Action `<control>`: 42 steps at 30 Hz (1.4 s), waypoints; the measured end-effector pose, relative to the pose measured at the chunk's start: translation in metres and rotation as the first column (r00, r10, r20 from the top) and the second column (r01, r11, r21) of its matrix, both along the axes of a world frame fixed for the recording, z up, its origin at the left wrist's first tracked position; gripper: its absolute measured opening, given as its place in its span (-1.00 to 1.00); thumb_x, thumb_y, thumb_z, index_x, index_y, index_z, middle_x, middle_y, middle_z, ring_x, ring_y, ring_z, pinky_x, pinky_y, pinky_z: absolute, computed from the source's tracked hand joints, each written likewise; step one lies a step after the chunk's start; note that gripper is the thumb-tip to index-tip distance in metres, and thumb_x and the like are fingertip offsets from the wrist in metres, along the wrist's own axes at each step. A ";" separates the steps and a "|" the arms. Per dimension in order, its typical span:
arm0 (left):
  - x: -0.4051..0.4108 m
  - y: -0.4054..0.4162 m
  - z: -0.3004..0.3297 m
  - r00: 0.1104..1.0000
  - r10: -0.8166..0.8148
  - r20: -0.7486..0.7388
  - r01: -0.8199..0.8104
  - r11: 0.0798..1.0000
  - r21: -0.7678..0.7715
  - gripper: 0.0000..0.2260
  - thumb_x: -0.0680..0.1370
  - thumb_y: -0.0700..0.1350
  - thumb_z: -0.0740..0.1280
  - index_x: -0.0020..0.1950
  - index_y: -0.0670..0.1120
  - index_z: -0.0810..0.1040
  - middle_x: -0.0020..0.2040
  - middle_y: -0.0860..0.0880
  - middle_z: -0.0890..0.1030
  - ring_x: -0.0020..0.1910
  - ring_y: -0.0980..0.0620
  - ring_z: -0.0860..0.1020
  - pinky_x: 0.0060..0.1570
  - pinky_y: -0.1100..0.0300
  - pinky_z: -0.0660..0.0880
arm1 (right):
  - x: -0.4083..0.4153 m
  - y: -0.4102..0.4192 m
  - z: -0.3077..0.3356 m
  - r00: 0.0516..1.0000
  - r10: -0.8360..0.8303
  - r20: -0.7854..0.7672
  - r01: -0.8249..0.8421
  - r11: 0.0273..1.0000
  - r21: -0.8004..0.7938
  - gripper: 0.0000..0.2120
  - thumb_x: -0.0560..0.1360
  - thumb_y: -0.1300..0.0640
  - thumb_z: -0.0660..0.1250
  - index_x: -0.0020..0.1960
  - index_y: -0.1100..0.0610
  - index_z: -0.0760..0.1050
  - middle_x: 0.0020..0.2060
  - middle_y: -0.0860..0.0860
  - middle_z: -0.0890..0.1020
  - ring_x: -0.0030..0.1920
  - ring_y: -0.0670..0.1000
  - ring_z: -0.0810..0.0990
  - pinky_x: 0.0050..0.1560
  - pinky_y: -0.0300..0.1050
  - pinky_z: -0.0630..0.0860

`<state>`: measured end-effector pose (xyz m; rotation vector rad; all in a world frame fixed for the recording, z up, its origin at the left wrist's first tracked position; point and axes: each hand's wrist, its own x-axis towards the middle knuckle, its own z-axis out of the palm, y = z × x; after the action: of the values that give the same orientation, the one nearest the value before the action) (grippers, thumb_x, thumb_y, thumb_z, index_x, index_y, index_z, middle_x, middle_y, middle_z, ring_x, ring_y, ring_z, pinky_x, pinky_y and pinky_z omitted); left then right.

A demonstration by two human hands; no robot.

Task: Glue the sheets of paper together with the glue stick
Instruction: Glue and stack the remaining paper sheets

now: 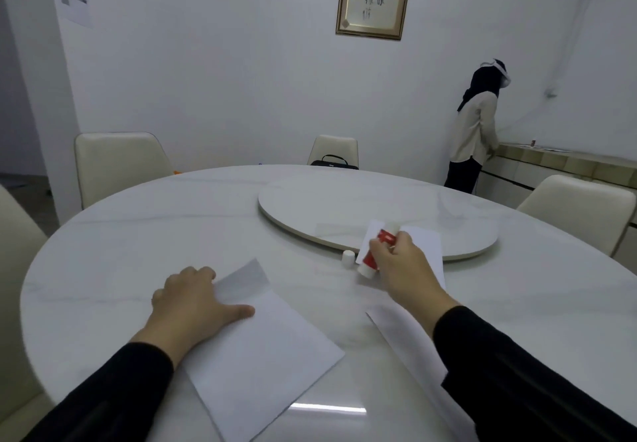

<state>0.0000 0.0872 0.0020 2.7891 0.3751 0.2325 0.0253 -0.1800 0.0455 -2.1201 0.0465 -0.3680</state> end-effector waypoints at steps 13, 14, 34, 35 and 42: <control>-0.013 0.014 0.026 0.983 0.012 0.181 0.120 0.708 -0.696 -0.86 0.57 -0.14 0.27 -0.11 -0.13 0.58 -0.06 -0.21 0.65 -0.04 -0.22 0.61 0.09 -0.08 0.50 | -0.044 -0.010 -0.045 0.983 0.068 -0.173 0.004 0.923 0.385 -0.77 0.57 0.06 0.13 0.08 0.20 0.42 -0.07 0.08 0.67 -0.05 0.05 0.64 -0.08 -0.13 0.54; -0.012 0.008 0.025 0.987 0.010 0.158 0.108 0.690 -0.716 -0.86 0.57 -0.15 0.26 -0.11 -0.15 0.58 -0.03 -0.23 0.65 -0.02 -0.23 0.61 0.10 -0.08 0.50 | -0.039 -0.010 -0.045 0.986 0.091 -0.141 -0.004 0.853 0.523 -0.78 0.58 0.08 0.14 0.07 0.21 0.43 -0.09 0.09 0.67 -0.07 0.04 0.64 -0.09 -0.18 0.56; -0.007 -0.071 -0.005 0.819 -0.573 -0.030 0.573 0.819 -0.008 -0.66 0.54 0.12 0.23 0.32 0.25 0.41 0.46 0.24 0.28 0.46 0.16 0.16 0.36 0.04 0.06 | -0.040 -0.011 -0.004 0.966 -0.163 0.199 0.048 0.874 0.484 -0.77 0.31 0.22 0.54 -0.06 0.12 0.63 -0.21 0.02 0.66 -0.25 -0.04 0.59 -0.23 -0.23 0.45; -0.008 -0.070 -0.005 0.813 -0.581 -0.022 0.582 0.813 0.017 -0.66 0.54 0.14 0.22 0.32 0.24 0.40 0.45 0.25 0.30 0.46 0.19 0.17 0.36 0.05 0.05 | -0.037 0.003 -0.003 0.982 -0.101 0.158 0.000 0.843 0.537 -0.75 0.29 0.27 0.55 -0.05 0.16 0.63 -0.19 0.06 0.67 -0.24 -0.02 0.60 -0.24 -0.23 0.46; -0.010 -0.067 -0.015 0.804 -0.591 0.062 0.591 0.806 0.017 -0.51 0.45 0.27 0.25 0.36 0.19 0.36 0.41 0.26 0.34 0.42 0.22 0.21 0.35 0.10 0.08 | -0.020 0.049 -0.032 0.994 0.105 0.022 -0.095 0.764 0.638 -0.67 0.34 0.40 0.41 -0.47 0.04 0.63 -0.31 -0.10 0.62 -0.23 -0.05 0.47 -0.19 -0.24 0.40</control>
<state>-0.0105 0.0204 -0.0134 2.7228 -0.5193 0.1668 0.0053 -0.1313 0.0134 -1.4330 0.0572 -0.2253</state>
